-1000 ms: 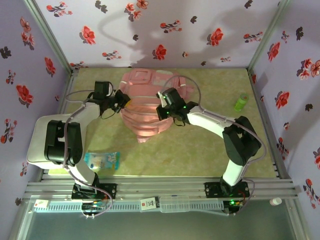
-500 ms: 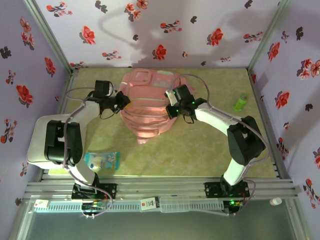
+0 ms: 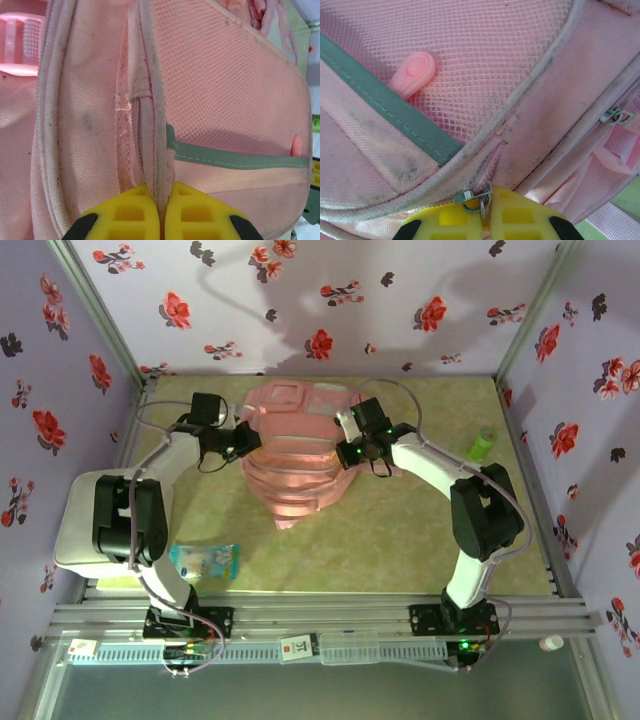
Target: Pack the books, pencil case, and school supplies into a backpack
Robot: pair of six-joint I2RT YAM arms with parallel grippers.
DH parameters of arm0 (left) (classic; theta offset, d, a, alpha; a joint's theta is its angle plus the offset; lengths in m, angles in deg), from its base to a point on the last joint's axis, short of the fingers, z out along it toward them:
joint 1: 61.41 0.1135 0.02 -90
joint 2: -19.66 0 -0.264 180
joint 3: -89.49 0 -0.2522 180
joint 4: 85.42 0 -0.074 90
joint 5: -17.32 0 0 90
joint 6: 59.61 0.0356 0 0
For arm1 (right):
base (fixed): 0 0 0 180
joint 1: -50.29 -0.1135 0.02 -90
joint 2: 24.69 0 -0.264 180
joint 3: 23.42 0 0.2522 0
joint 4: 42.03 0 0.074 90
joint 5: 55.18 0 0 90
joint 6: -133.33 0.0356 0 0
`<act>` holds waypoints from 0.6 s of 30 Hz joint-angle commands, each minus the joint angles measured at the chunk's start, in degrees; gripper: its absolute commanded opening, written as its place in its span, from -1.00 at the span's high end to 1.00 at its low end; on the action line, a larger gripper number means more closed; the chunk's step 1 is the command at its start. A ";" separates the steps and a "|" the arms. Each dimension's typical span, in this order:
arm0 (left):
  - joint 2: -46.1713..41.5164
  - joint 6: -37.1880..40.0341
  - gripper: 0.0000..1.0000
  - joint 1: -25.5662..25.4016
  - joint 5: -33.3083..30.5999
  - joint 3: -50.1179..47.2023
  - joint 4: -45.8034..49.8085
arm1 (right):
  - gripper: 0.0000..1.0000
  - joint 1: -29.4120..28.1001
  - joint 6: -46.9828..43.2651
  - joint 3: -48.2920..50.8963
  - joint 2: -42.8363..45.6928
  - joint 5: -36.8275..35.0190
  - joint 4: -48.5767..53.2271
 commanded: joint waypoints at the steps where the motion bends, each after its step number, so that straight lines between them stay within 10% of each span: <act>1: 1.09 7.06 1.00 1.17 -0.06 1.55 6.62 | 0.81 4.94 6.19 -1.23 0.08 -11.97 0.29; 12: 2.56 9.51 1.00 1.03 1.49 4.87 7.63 | 0.62 6.91 1.77 5.45 7.15 2.06 -6.99; 18: 1.62 4.45 0.96 0.90 4.61 4.13 1.01 | 0.40 7.50 3.02 7.64 10.66 -3.92 -7.27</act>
